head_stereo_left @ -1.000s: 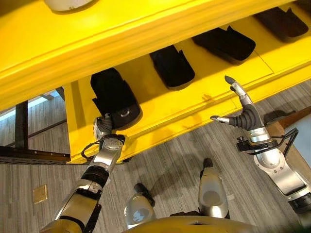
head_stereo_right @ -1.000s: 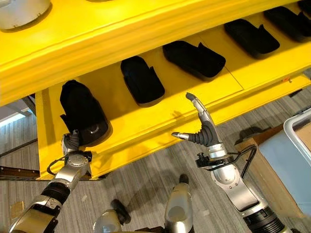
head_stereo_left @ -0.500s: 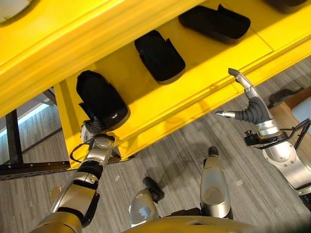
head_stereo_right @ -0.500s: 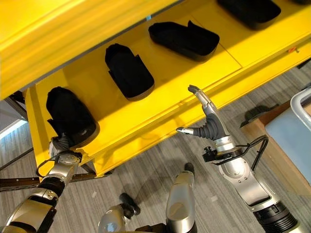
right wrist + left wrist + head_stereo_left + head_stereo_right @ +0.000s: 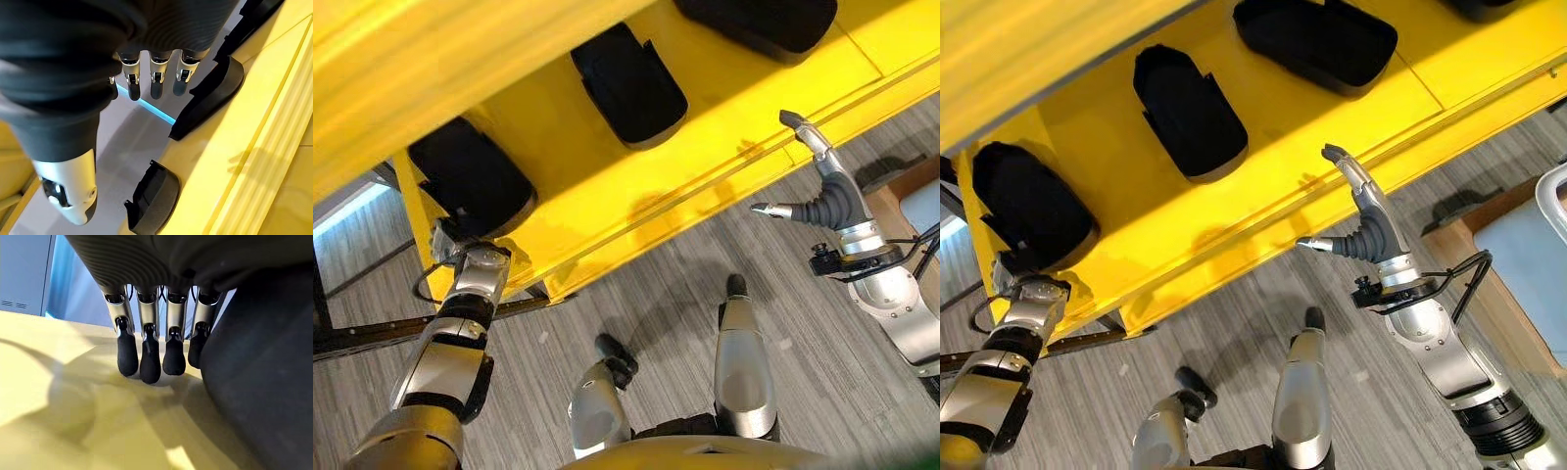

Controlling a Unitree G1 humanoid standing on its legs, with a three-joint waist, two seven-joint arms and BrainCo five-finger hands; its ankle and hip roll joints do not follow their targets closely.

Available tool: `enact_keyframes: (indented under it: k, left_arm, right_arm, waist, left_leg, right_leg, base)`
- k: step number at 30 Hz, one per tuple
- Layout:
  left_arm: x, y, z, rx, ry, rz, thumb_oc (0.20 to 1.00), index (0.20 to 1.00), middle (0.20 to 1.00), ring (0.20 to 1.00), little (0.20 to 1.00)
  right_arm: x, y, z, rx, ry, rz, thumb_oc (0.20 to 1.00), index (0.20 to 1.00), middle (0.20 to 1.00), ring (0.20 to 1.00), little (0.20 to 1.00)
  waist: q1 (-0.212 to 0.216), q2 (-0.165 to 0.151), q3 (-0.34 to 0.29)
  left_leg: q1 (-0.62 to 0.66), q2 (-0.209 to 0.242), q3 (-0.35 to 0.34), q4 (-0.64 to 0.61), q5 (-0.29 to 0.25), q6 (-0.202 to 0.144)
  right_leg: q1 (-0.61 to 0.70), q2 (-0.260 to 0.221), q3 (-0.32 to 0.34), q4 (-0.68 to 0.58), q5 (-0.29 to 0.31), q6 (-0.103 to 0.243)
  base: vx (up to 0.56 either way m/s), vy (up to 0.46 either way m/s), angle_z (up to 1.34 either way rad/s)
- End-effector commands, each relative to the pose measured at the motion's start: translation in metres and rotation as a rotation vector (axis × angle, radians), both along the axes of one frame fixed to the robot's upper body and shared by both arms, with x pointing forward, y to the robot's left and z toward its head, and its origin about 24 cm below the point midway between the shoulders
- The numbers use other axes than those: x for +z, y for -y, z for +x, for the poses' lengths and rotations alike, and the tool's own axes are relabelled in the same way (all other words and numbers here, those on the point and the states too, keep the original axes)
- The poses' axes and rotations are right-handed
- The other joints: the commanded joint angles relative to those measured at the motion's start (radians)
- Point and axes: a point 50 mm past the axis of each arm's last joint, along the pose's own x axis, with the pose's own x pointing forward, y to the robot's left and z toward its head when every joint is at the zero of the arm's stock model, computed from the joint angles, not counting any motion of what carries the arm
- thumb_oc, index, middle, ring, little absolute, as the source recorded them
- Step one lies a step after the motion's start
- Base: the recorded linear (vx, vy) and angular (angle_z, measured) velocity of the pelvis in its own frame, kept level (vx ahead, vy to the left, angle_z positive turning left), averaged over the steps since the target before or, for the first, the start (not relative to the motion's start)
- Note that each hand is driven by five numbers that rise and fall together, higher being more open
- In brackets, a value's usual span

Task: Move parts from the plastic box to the shelf.

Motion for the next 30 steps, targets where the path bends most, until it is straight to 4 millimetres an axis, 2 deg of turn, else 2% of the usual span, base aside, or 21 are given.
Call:
enact_keyframes:
  k: [1, 3, 5, 8, 11, 16, 18, 22, 23, 30]
  left_arm:
    - [0.048, -0.043, -0.010, 0.101, 0.016, 0.243, 0.200, 0.200, 0.200, 0.200, 0.200]
    - [0.077, -0.037, 0.002, 0.064, 0.038, 0.364, 0.200, 0.200, 0.200, 0.200, 0.200]
    - [0.093, -0.034, 0.007, 0.063, 0.048, 0.406, 0.200, 0.200, 0.200, 0.200, 0.200]
    - [0.114, -0.032, 0.013, 0.053, 0.041, 0.489, 0.200, 0.200, 0.200, 0.200, 0.200]
    - [0.117, -0.026, 0.016, 0.031, 0.041, 0.506, 0.200, 0.200, 0.200, 0.200, 0.200]
    - [0.106, -0.024, 0.016, 0.002, 0.018, 0.480, 0.200, 0.200, 0.200, 0.200, 0.200]
    - [0.087, -0.023, 0.012, -0.015, -0.014, 0.449, 0.200, 0.200, 0.200, 0.200, 0.200]
    - [0.061, -0.025, 0.004, -0.043, -0.054, 0.403, 0.200, 0.200, 0.200, 0.200, 0.200]
    - [0.045, -0.022, 0.000, -0.074, -0.105, 0.383, 0.200, 0.200, 0.200, 0.200, 0.200]
    - [0.023, -0.018, -0.006, -0.126, -0.142, 0.379, 0.200, 0.200, 0.200, 0.200, 0.200]
  right_arm:
    - [0.025, -0.007, -0.006, 0.035, 0.143, 0.090, 1.000, 1.000, 1.000, 1.000, 1.000]
    - [0.033, -0.005, -0.004, 0.033, 0.164, 0.088, 1.000, 1.000, 1.000, 1.000, 1.000]
    - [0.036, -0.004, -0.003, 0.030, 0.179, 0.088, 1.000, 1.000, 1.000, 1.000, 1.000]
    - [0.039, -0.005, -0.001, 0.028, 0.197, 0.099, 1.000, 1.000, 1.000, 1.000, 1.000]
    - [0.041, -0.003, 0.001, 0.018, 0.190, 0.117, 1.000, 1.000, 1.000, 1.000, 1.000]
    - [0.039, -0.005, 0.002, 0.020, 0.196, 0.129, 1.000, 1.000, 1.000, 1.000, 1.000]
    - [0.038, -0.005, 0.004, 0.017, 0.182, 0.127, 1.000, 1.000, 1.000, 1.000, 1.000]
    - [0.037, -0.007, 0.003, 0.020, 0.173, 0.123, 1.000, 1.000, 1.000, 1.000, 1.000]
    - [0.036, -0.007, 0.004, 0.027, 0.169, 0.115, 1.000, 1.000, 1.000, 1.000, 1.000]
    - [0.037, -0.009, 0.004, 0.040, 0.158, 0.070, 1.000, 1.000, 1.000, 1.000, 1.000]
  waist:
    - [-0.006, -0.072, -0.036]
    - [-0.007, -0.081, -0.012]
    - [-0.006, -0.084, -0.007]
    - [-0.004, -0.090, -0.007]
    - [0.001, -0.092, -0.007]
    - [0.010, -0.087, -0.007]
    - [0.016, -0.082, -0.007]
    - [0.026, -0.069, -0.007]
    - [0.030, -0.061, -0.008]
    - [0.018, -0.040, -0.030]
  left_leg:
    - [-0.128, 0.053, -0.091, 0.100, -0.032, 0.005]
    - [-0.157, 0.056, -0.093, 0.120, -0.041, 0.007]
    - [-0.172, 0.049, -0.090, 0.121, -0.047, 0.011]
    - [-0.202, 0.044, -0.089, 0.133, -0.056, 0.016]
    - [-0.213, 0.035, -0.091, 0.134, -0.063, 0.020]
    - [-0.211, 0.021, -0.092, 0.129, -0.066, 0.025]
    - [-0.201, 0.017, -0.095, 0.114, -0.058, 0.024]
    - [-0.174, 0.008, -0.098, 0.093, -0.049, 0.022]
    - [-0.159, 0.008, -0.099, 0.086, -0.045, 0.022]
    - [-0.134, 0.016, -0.087, 0.059, -0.020, 0.012]
  right_leg:
    - [0.069, 0.011, -0.004, 0.012, -0.098, 0.002]
    - [0.046, 0.009, 0.003, 0.013, -0.089, 0.009]
    - [0.030, 0.009, 0.004, 0.008, -0.083, 0.014]
    - [0.004, 0.013, 0.005, 0.010, -0.082, 0.018]
    - [-0.009, 0.013, 0.003, 0.011, -0.080, 0.020]
    - [-0.003, 0.007, -0.001, 0.008, -0.080, 0.023]
    - [0.010, 0.003, -0.007, 0.000, -0.079, 0.023]
    - [0.046, 0.002, -0.021, -0.015, -0.081, 0.021]
    - [0.062, -0.005, -0.026, -0.019, -0.079, 0.021]
    - [0.089, -0.021, -0.030, -0.029, -0.083, 0.019]
  base:
    - [-0.13, -0.015, -0.02]
    - [-0.11, 0.066, 0.00]
    - [-0.06, 0.080, 0.04]
    - [-0.07, 0.036, -0.02]
    - [-0.05, 0.004, 0.01]
    - [-0.02, -0.007, 0.03]
    - [0.00, 0.000, 0.00]
    - [0.00, 0.000, 0.00]
    - [0.00, 0.000, 0.00]
    - [0.04, 0.047, 0.02]
